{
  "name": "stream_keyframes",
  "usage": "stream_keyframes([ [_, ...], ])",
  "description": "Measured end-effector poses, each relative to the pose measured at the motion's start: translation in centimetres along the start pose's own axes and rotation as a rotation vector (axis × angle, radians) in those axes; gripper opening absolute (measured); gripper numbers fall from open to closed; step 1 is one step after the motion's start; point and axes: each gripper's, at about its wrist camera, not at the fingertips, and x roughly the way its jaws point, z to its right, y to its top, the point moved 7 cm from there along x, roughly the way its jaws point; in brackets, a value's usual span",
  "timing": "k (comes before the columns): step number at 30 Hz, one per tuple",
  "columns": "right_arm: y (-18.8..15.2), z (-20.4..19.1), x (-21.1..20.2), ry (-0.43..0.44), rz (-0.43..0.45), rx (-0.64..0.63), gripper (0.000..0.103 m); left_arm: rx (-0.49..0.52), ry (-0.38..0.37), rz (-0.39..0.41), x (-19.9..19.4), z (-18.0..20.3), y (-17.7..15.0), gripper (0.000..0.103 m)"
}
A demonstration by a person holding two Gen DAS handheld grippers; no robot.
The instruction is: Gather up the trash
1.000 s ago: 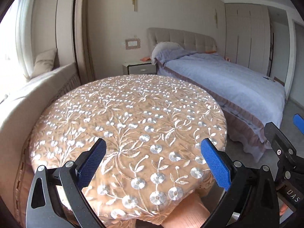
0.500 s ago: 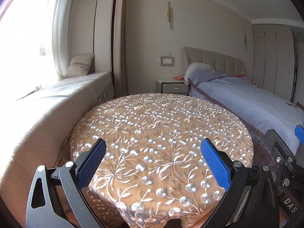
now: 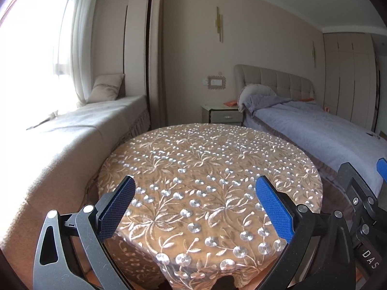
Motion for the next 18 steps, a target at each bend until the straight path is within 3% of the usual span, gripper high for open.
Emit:
stream_keyframes([
  [18,-0.11,0.9,0.23,-0.001,-0.011,0.025,0.098,0.017,0.022,0.008,-0.76,0.57,0.46,0.098],
])
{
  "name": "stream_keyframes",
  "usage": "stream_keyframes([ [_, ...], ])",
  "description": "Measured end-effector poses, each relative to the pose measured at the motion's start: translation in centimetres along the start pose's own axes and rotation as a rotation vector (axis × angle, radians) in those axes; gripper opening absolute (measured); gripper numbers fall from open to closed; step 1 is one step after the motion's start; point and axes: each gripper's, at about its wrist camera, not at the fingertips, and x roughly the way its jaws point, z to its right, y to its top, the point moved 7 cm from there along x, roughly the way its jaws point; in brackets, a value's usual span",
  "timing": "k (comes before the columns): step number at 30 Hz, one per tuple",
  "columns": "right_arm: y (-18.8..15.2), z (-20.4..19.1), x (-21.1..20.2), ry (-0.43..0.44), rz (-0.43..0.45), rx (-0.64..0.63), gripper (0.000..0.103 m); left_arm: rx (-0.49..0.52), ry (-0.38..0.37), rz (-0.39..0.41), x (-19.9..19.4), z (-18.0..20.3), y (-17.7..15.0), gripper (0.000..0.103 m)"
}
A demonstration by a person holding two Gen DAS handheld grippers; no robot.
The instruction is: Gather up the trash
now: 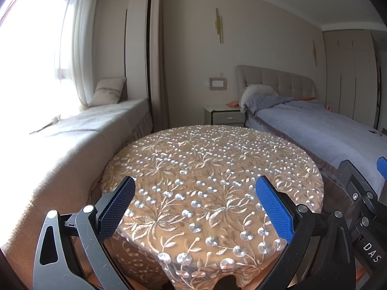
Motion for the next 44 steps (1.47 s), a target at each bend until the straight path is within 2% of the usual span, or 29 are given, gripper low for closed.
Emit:
stream_keyframes([
  [44,-0.63,0.59,0.31,-0.011,-0.018,0.029,0.098,0.046,0.015,0.025,-0.06,0.39,0.13,0.098],
])
